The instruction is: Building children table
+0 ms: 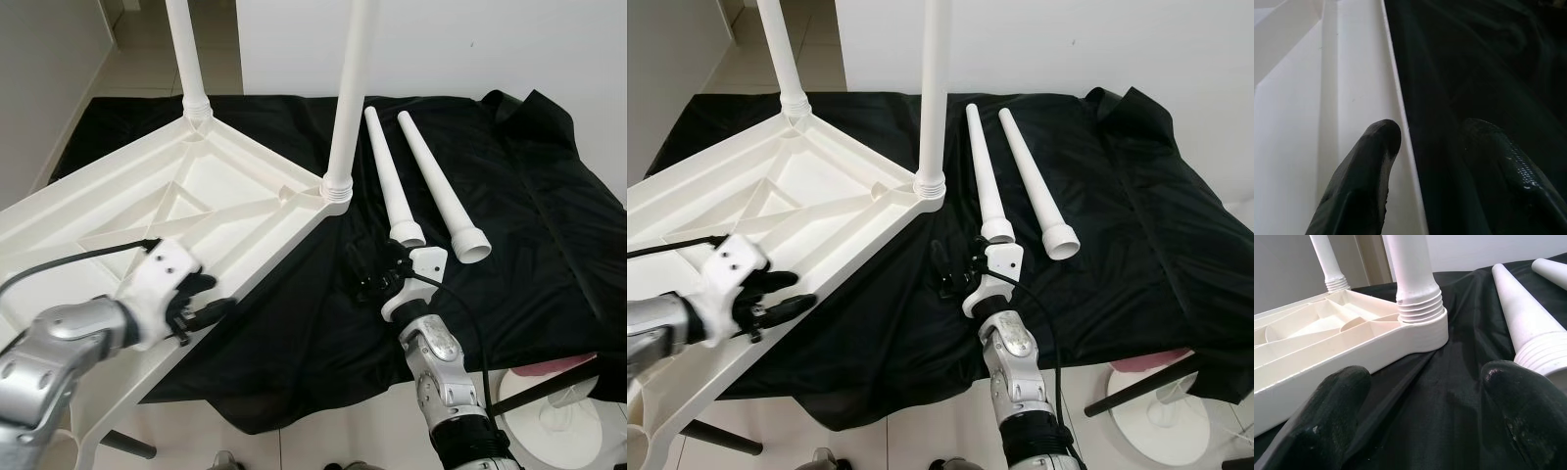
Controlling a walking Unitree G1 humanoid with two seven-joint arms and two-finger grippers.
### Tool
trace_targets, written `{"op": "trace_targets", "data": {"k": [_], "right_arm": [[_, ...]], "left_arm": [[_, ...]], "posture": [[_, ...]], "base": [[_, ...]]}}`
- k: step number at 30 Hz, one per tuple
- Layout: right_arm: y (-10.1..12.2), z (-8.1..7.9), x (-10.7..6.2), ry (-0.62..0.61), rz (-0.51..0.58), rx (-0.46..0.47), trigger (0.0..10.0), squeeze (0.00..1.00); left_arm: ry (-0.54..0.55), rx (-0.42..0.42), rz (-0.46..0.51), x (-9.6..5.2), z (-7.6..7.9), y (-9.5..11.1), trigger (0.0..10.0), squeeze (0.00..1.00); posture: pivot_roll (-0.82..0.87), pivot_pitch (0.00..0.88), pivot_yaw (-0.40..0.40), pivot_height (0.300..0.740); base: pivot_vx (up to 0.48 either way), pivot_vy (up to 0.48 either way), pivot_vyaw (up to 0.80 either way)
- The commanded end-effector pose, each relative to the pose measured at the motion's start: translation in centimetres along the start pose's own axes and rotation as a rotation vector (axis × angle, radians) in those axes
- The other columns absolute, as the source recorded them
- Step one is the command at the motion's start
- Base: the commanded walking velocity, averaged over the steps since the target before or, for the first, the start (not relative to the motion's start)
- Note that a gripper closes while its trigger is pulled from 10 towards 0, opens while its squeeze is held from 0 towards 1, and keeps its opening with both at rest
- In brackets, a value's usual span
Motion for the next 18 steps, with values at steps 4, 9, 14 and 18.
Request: {"op": "trace_targets", "data": {"k": [4, 9, 14, 18], "right_arm": [[-0.4, 0.0, 0.0, -0.006, -0.01, 0.007, 10.0, 0.0], [-0.5, -0.1, -0.2, -0.011, -0.009, 0.012, 10.0, 0.0], [-0.6, -0.1, -0.4, -0.013, -0.012, 0.012, 10.0, 0.0], [-0.6, 0.2, -0.7, -0.022, -0.015, 0.005, 10.0, 0.0]], "left_arm": [[0.012, -0.026, -0.024, 1.4, 0.4, -0.4, 10.0, 0.0], [0.189, -0.05, 0.073, 1.9, -2.5, 1.6, 10.0, 0.0], [0.334, -0.035, 0.065, 0.0, -5.5, 1.7, 10.0, 0.0], [0.462, -0.001, 0.011, -2.9, -8.4, 1.0, 10.0, 0.0]], "posture": [[0.05, 0.092, -0.036, 0.74], [0.04, 0.102, -0.031, 0.74], [0.04, 0.102, -0.031, 0.74], [0.05, 0.117, -0.03, 0.74]], "base": [[0.0, 0.0, 0.0], [0.0, 0.0, 0.0], [0.0, 0.0, 0.0], [0.0, 0.0, 0.0]]}}
Point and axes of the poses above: a point about 5 cm out from each wrist's last joint towards the gripper, its own x axis pointing out of the wrist towards the gripper, its own y axis along the axis of the wrist's last joint, z = x × y, the point moved 2 cm from there along x, pointing out of the wrist towards the gripper, and after that the axes turned 8 degrees about x, right-handed, at the moved point
